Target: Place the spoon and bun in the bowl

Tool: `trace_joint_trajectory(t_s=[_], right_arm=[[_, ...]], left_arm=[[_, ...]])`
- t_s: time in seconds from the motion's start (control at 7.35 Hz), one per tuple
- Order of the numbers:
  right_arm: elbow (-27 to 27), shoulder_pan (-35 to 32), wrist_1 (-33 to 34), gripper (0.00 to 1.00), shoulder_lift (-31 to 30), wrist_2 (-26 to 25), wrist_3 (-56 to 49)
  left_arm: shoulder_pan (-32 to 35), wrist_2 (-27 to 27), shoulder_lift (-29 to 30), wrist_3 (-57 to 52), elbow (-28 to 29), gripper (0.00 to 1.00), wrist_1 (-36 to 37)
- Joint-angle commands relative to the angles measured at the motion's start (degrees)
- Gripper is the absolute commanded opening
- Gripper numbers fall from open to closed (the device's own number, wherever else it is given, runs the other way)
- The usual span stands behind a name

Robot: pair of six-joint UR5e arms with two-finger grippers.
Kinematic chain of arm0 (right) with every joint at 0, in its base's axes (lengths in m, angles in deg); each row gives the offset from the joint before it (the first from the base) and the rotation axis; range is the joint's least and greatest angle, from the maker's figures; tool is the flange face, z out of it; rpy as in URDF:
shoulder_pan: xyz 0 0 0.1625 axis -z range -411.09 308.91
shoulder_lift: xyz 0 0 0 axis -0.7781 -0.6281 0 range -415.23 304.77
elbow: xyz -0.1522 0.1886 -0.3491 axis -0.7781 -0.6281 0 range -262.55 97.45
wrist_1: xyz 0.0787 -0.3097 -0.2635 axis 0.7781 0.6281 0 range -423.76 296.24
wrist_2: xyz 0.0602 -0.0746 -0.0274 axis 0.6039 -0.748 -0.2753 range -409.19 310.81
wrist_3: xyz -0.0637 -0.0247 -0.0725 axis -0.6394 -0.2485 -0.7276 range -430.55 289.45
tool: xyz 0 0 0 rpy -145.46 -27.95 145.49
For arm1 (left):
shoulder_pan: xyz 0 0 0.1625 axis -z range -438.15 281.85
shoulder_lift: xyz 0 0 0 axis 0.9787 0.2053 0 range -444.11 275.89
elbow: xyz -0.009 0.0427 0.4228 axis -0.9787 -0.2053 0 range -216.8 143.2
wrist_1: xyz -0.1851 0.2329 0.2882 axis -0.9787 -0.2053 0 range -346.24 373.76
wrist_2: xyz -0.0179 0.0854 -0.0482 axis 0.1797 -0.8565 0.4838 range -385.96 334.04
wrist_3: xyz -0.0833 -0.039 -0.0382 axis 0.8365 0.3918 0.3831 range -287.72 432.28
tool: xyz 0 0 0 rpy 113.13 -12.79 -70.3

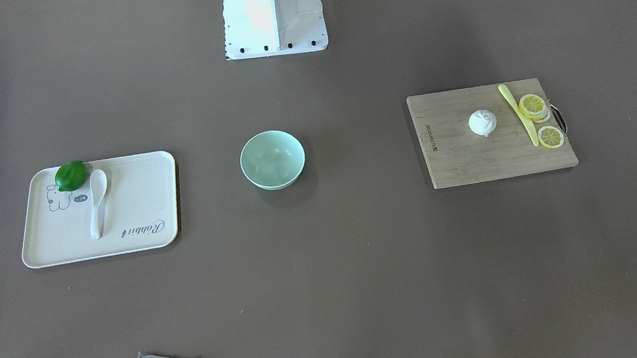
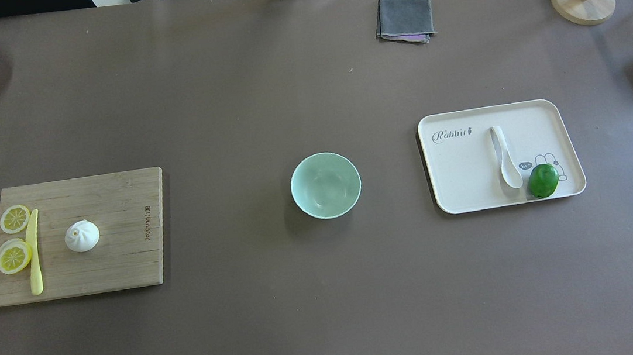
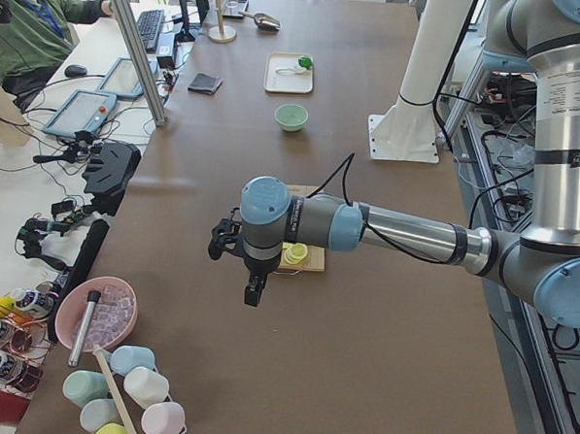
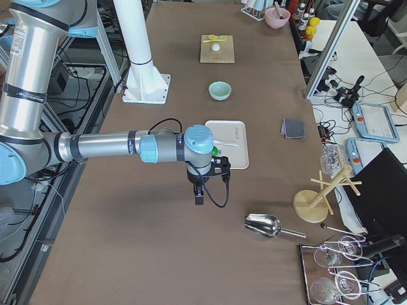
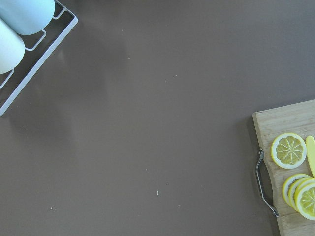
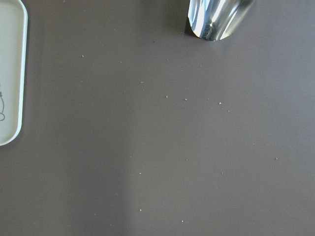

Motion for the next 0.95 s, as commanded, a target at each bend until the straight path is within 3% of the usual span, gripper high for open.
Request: trace_joint_trajectory(t_s=[0.0,0.54,0.82], right_arm=[[0.1,0.0,0.0,1.00,0.0,0.0,0.0],[1.1,0.0,-0.1,1.00,0.9,1.0,0.3],[1.7,0.1,-0.2,1.00,3.6,1.0,0.2]], left_arm=[[-0.3,-0.2,0.0,-0.1,-0.2,0.98,0.0],[-0.4,-0.1,2.4,0.0,-0.4,0.98,-0.9],[-0.4,0.1,5.6,0.3,-0.1,0.98,-6.5]])
